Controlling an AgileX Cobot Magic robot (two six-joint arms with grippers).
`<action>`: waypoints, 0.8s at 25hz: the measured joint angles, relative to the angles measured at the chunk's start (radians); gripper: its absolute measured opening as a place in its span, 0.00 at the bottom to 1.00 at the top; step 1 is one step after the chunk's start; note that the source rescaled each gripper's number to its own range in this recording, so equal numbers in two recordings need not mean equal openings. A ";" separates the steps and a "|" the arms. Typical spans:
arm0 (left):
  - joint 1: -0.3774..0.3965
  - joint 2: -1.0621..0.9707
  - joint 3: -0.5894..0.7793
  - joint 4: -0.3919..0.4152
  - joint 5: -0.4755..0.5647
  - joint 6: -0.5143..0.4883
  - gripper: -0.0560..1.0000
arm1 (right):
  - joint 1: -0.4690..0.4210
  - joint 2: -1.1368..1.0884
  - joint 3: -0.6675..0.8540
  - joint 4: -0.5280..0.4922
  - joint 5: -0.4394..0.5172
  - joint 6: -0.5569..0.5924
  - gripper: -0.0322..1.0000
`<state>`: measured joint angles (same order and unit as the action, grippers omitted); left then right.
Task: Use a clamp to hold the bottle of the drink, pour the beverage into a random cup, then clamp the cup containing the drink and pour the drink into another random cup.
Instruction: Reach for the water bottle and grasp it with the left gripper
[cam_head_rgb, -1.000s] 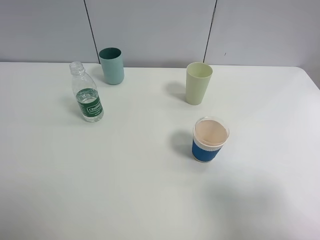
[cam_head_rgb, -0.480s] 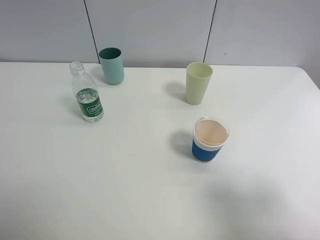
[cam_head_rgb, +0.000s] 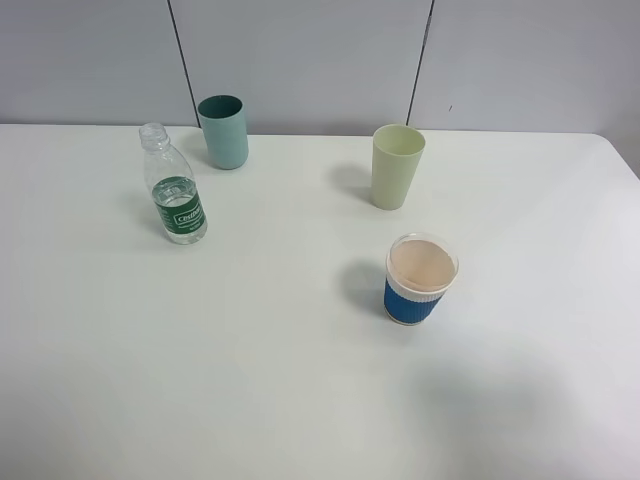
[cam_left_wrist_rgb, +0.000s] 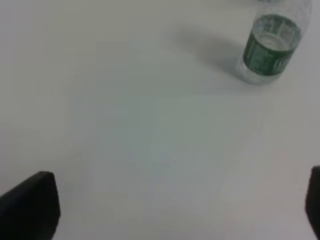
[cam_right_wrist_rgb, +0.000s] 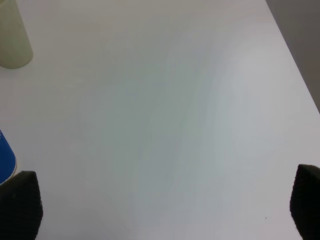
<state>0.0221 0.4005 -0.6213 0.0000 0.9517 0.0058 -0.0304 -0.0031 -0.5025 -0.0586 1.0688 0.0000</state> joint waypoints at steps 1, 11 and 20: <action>0.000 0.035 -0.007 0.000 0.000 0.005 1.00 | 0.000 0.000 0.000 0.000 0.000 0.000 1.00; -0.010 0.350 -0.029 0.000 -0.048 0.072 1.00 | 0.000 0.000 0.000 0.000 0.000 0.000 1.00; -0.131 0.563 -0.029 0.000 -0.150 0.098 1.00 | 0.000 0.000 0.000 0.000 0.000 0.000 1.00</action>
<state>-0.1085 0.9639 -0.6507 0.0000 0.8015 0.1036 -0.0304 -0.0031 -0.5025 -0.0586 1.0688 0.0000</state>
